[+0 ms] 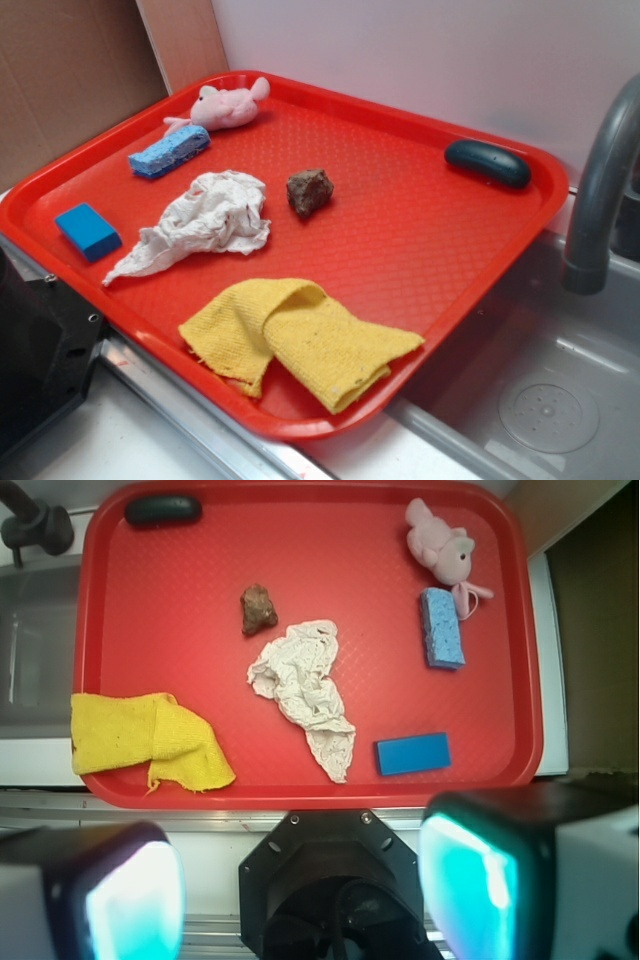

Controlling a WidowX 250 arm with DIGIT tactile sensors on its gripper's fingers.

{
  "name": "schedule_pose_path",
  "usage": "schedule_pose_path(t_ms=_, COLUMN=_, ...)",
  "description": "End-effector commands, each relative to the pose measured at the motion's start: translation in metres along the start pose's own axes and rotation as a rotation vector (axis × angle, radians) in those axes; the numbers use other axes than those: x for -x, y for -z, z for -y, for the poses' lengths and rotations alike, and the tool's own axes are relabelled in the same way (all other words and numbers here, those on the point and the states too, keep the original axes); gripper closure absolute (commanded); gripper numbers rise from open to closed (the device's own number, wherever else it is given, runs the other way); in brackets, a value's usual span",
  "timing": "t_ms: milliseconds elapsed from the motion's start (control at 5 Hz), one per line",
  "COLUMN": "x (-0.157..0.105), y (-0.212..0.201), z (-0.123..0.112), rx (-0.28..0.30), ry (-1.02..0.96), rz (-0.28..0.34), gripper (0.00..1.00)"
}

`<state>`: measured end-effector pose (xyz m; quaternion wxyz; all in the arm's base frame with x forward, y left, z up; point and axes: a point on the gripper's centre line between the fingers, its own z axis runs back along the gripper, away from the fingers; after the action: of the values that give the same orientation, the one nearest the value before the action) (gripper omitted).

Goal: Grab the rock.

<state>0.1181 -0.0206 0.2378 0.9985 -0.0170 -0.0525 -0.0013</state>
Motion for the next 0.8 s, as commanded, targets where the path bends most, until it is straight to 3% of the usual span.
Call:
schedule_pose_path(t_ms=0, x=-0.081, y=0.070, z=0.018, rx=-0.023, ry=0.127, rz=0.101, gripper=0.00)
schedule_pose_path(t_ms=200, x=-0.106, y=0.097, z=0.026, rx=0.045, ry=0.167, rz=0.119, gripper=0.00)
schedule_pose_path(t_ms=600, x=-0.118, y=0.160, z=0.026, rx=0.038, ry=0.224, rz=0.061, gripper=0.00)
